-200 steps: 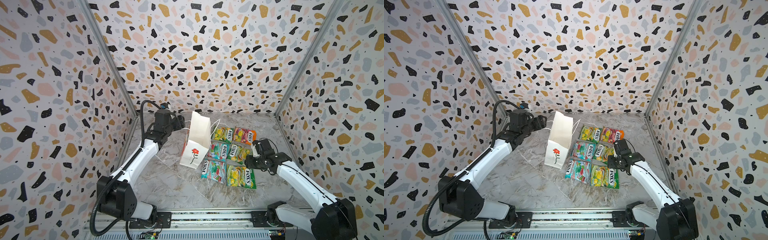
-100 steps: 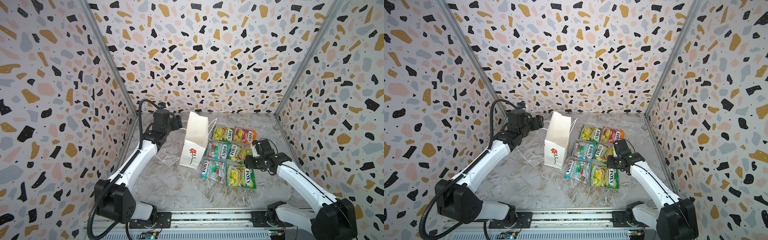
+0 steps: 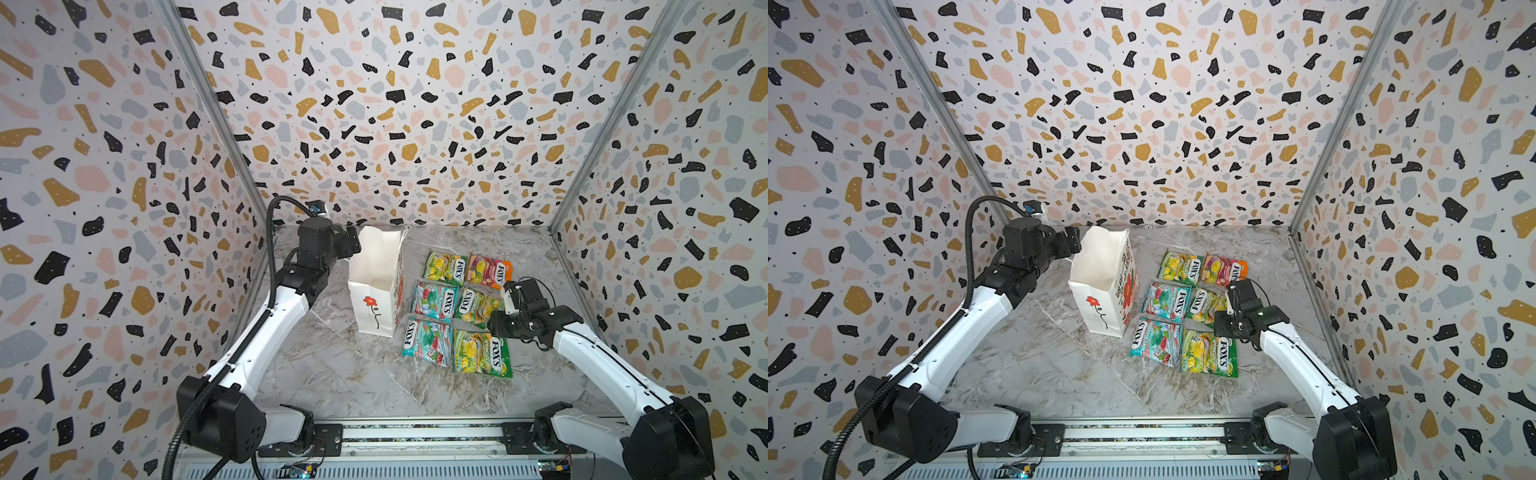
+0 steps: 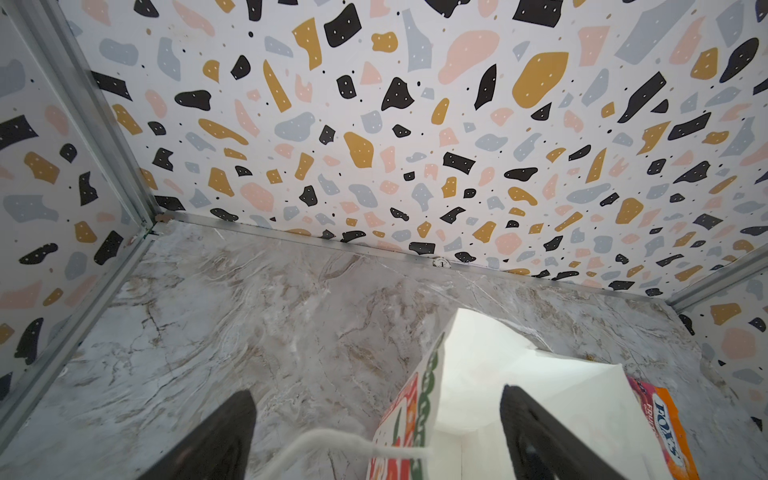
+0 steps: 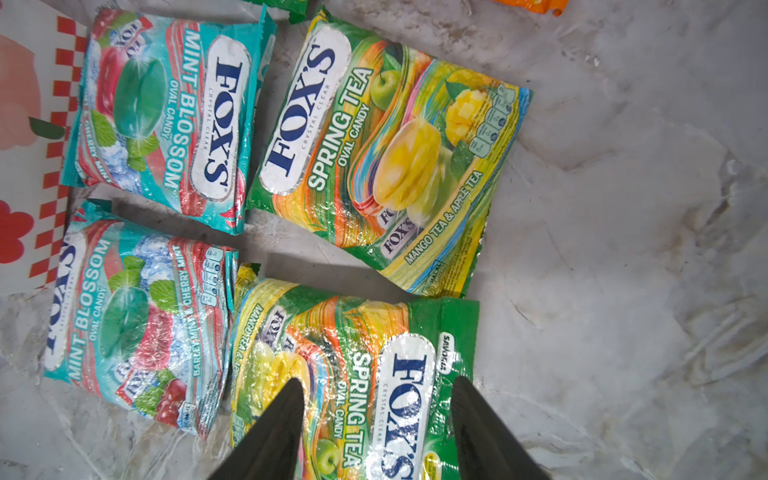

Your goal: Take the snacks out of the paper bag

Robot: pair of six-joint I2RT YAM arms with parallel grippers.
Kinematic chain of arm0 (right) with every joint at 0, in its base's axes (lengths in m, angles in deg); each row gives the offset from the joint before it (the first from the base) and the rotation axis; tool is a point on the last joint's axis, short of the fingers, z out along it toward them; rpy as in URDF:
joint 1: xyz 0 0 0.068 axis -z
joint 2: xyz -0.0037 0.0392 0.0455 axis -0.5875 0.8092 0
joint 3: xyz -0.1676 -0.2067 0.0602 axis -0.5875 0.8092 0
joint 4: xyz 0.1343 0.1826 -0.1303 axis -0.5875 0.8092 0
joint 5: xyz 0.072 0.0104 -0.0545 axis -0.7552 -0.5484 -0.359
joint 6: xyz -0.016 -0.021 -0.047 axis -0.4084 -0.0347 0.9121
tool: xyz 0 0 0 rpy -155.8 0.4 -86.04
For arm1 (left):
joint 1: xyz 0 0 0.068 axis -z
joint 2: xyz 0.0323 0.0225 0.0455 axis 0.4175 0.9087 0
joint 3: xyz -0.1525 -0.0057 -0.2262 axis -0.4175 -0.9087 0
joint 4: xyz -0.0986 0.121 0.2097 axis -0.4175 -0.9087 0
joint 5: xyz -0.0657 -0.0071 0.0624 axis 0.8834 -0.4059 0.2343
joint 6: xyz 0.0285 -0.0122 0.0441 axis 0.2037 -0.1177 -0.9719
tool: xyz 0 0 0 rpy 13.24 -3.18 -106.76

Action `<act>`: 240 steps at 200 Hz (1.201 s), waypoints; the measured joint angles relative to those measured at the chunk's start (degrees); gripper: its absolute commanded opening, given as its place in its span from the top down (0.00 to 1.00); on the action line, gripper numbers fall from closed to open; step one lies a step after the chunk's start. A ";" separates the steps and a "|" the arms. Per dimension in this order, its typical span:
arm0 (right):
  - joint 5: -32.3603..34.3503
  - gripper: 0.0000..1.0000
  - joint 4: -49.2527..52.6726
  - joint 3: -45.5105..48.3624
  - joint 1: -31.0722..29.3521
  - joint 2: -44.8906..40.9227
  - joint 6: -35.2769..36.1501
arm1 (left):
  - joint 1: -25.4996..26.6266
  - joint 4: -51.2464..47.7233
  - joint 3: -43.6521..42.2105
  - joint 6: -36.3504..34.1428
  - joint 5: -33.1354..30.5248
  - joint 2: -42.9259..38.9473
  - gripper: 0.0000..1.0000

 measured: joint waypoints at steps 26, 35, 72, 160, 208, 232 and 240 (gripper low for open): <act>0.00 0.41 -0.83 0.66 0.00 0.00 -0.02 | 0.00 0.00 0.00 -1.25 0.28 -0.42 0.00; 0.00 0.41 -1.16 0.92 0.00 0.00 -0.02 | 0.00 -0.02 0.00 -1.86 0.85 -0.63 0.00; 0.33 0.41 -4.46 2.03 0.00 -0.04 -0.07 | 0.00 0.13 -0.09 -6.08 5.84 -4.46 0.00; 13.86 0.41 -21.44 2.99 0.04 -1.77 -0.98 | 0.00 4.07 -12.85 -6.32 -3.93 -24.46 0.02; 23.98 0.41 -34.34 8.74 0.37 -0.79 -0.72 | 0.00 6.49 -24.79 -0.83 -14.27 -28.81 0.02; 28.35 0.41 -40.39 12.02 0.68 0.68 0.66 | 0.00 9.86 -30.10 1.05 -19.19 -29.70 0.01; 29.75 0.41 -42.25 12.85 0.83 1.09 1.27 | 0.00 11.08 -31.80 1.46 -20.76 -29.86 0.01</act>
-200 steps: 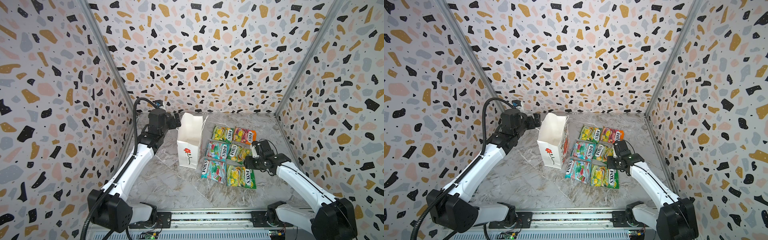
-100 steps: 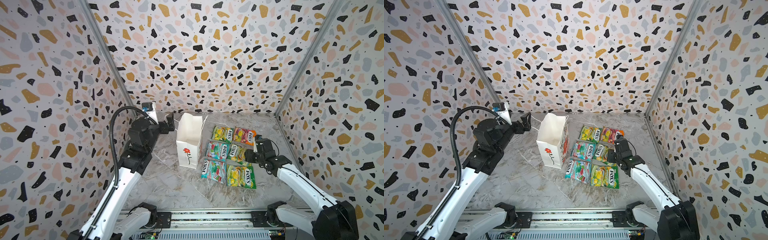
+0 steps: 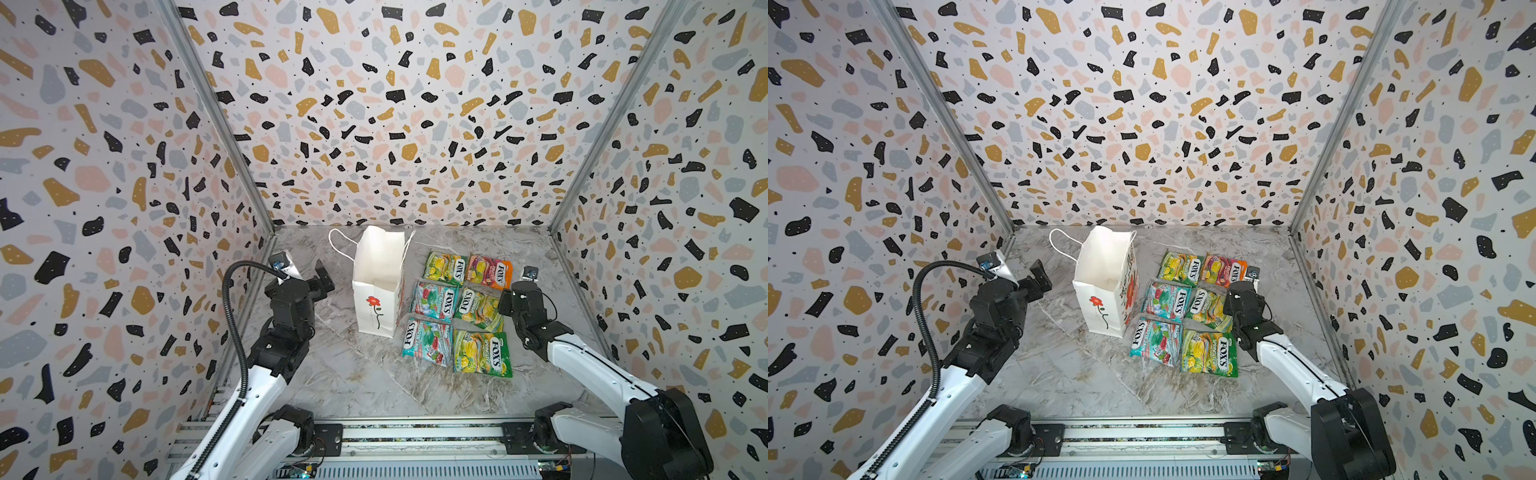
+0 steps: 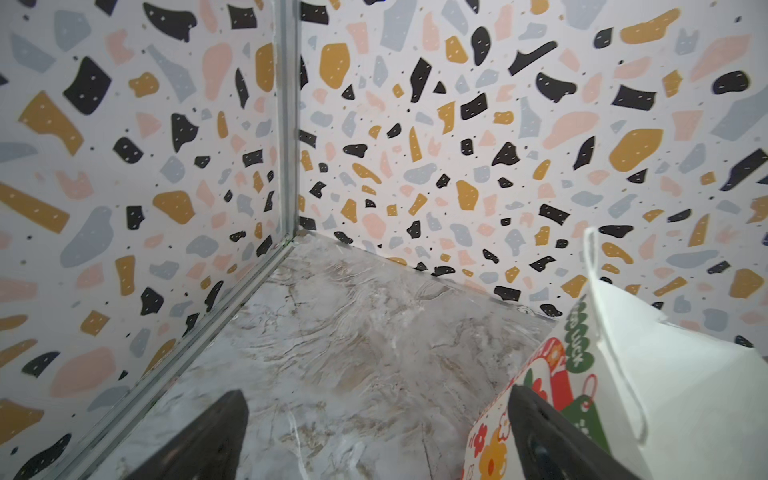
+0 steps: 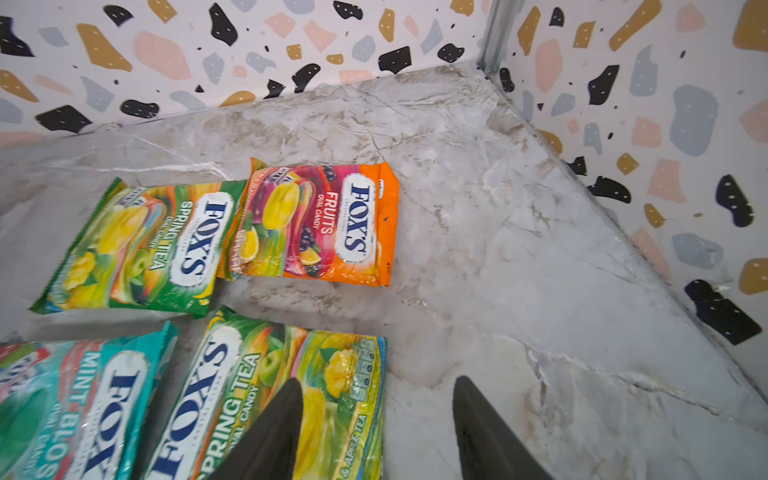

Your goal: Take the snacks out of the paper bag

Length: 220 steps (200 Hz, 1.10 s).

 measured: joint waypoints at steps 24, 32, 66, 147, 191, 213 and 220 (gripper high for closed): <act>3.87 0.39 -7.28 2.49 0.48 0.68 2.78 | 0.00 5.27 -5.64 0.48 -4.33 0.24 0.00; 5.07 0.39 -10.08 3.52 0.68 0.96 3.78 | 0.00 7.56 -7.63 0.39 -5.49 0.61 0.00; 9.25 0.37 -21.16 7.98 1.77 3.63 7.82 | 0.00 18.32 -14.97 -1.99 -9.44 5.22 0.00; 12.61 0.35 -35.69 10.29 2.93 13.73 14.99 | -0.24 39.19 -21.44 -15.45 -11.19 19.43 0.00; 9.51 0.34 -44.89 12.35 3.61 16.04 19.34 | -2.49 45.27 -22.38 -20.06 -6.32 23.10 0.00; 6.51 0.33 -48.48 13.86 4.35 16.46 20.63 | -4.00 48.78 -24.59 -21.31 -3.04 24.00 0.00; 5.31 0.33 -49.55 14.23 4.70 16.48 20.81 | -4.61 49.59 -25.22 -21.40 -1.84 24.26 0.00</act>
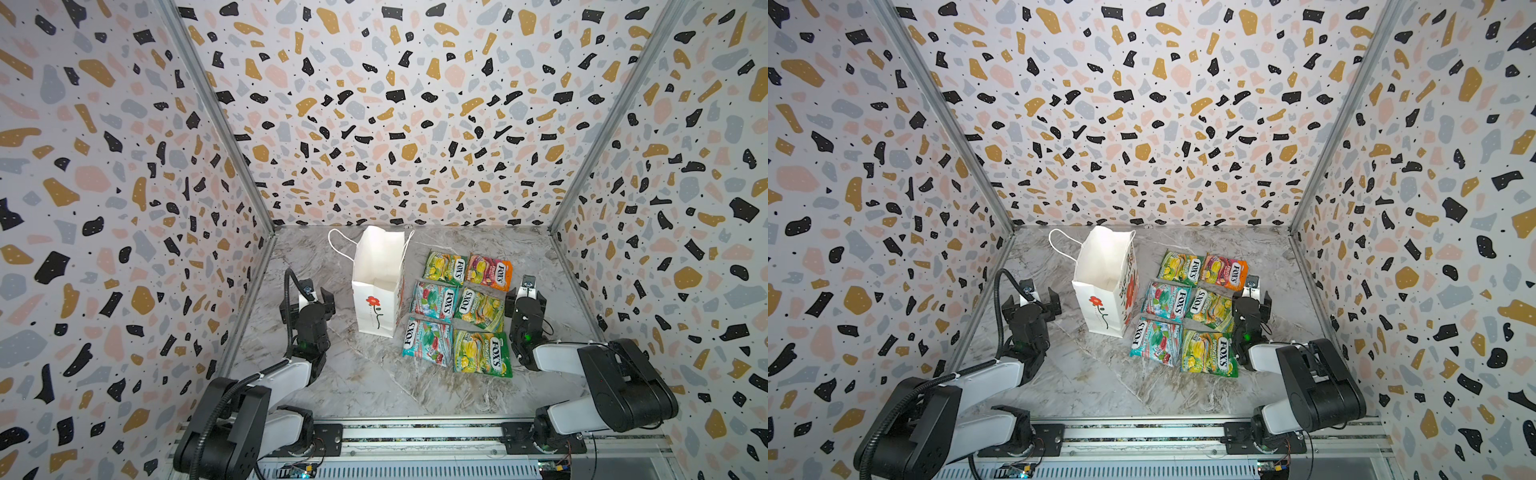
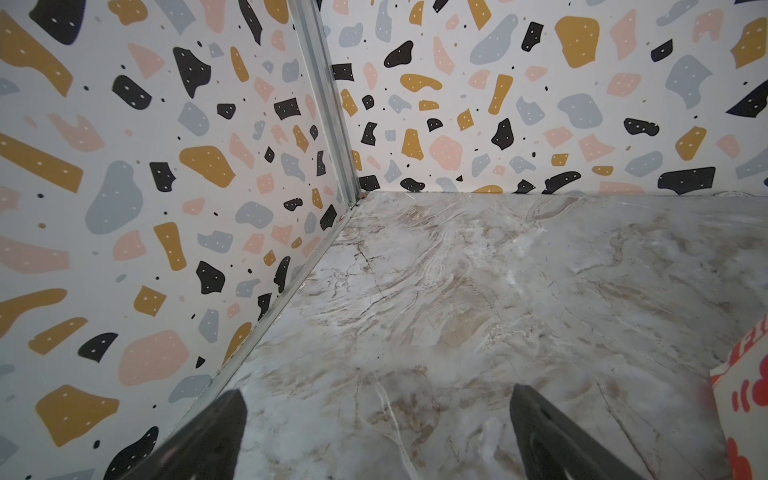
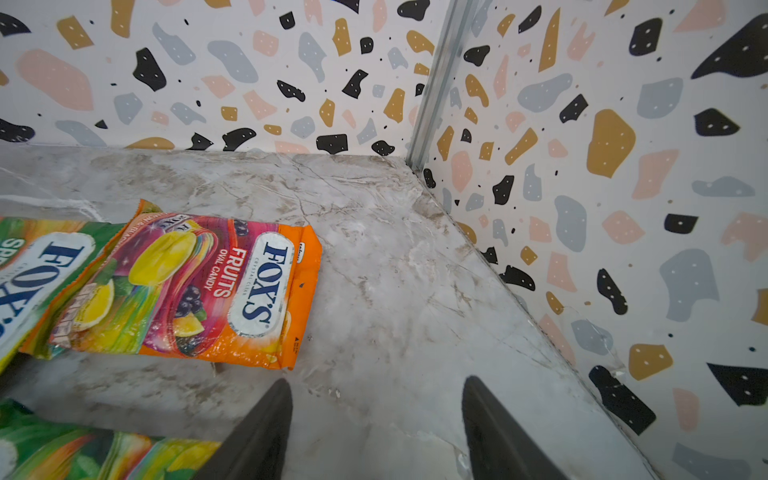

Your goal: Take the snacks out of the paper bag

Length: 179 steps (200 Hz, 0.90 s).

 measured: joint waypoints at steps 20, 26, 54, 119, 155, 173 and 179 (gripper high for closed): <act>-4.39 0.33 -3.72 1.70 1.42 0.02 0.44 | -1.90 2.08 -0.85 0.09 3.30 1.03 0.00; -5.55 0.33 -4.46 2.21 1.88 0.02 0.44 | -2.56 2.93 -1.11 0.11 4.15 1.31 0.00; -11.82 0.32 -8.63 5.16 4.44 0.02 0.42 | -4.83 8.04 -3.82 0.59 7.39 2.05 0.00; -18.80 0.31 -16.31 9.55 7.69 0.02 -1.09 | -5.73 17.27 -6.75 0.76 11.17 7.34 0.00; -20.28 0.26 -21.70 10.69 7.69 1.44 -1.09 | -5.73 18.86 -6.62 1.22 10.84 10.67 0.00; -20.55 0.01 -22.99 11.06 7.69 3.80 -1.29 | -5.73 18.03 -5.95 1.79 10.03 10.75 0.00; -20.55 0.01 -22.75 11.02 7.69 4.07 -1.11 | -5.73 17.97 -5.75 1.86 9.90 10.75 0.00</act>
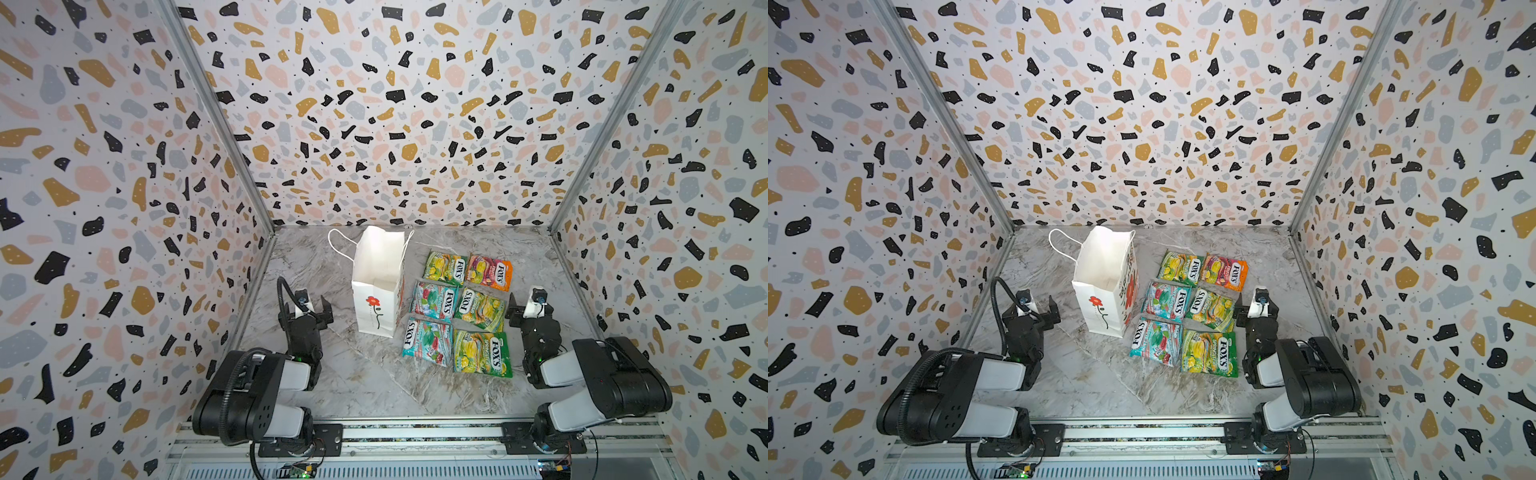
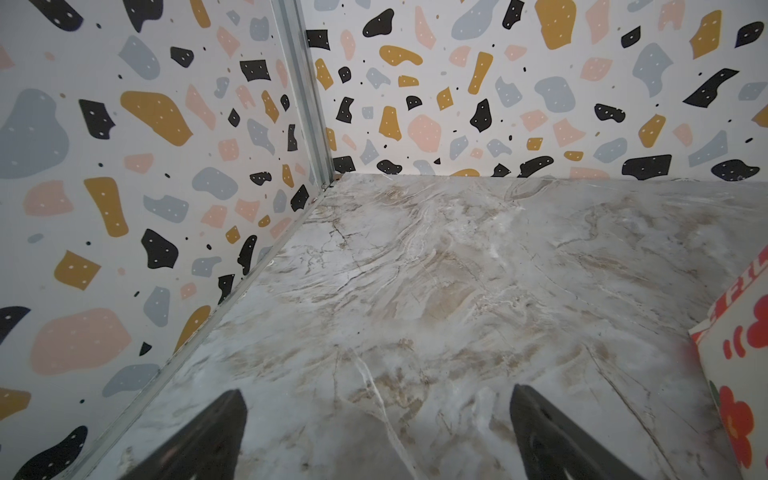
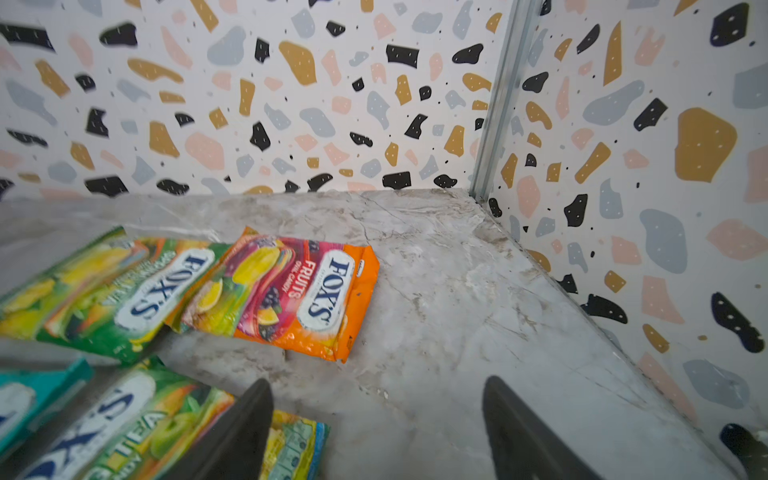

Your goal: Take the snacks out of the paper bag

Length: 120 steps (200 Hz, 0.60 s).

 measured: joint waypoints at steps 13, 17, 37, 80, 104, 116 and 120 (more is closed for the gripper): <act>0.02 0.01 0.07 -0.20 0.00 0.20 -0.02 | 0.00 -0.11 0.24 0.20 -0.17 0.02 0.00; -0.02 0.01 0.17 -0.28 -0.02 0.20 -0.02 | 0.00 -0.11 0.28 0.22 -0.22 0.02 0.00; 0.09 0.01 0.13 -0.44 -0.04 0.20 0.00 | 0.00 -0.17 0.37 0.28 -0.37 0.02 0.00; 0.11 0.01 0.11 -0.46 -0.04 0.20 -0.02 | -0.02 -0.17 0.37 0.39 -0.55 0.02 0.00; 0.11 0.01 0.13 -0.46 -0.04 0.20 -0.02 | -0.04 -0.17 0.37 0.39 -0.59 0.02 0.00; 0.13 0.01 0.13 -0.46 -0.04 0.20 -0.02 | -0.04 -0.20 0.37 0.39 -0.61 0.02 0.00; 0.11 0.01 0.13 -0.46 -0.04 0.20 0.00 | -0.04 -0.20 0.37 0.39 -0.61 0.02 0.00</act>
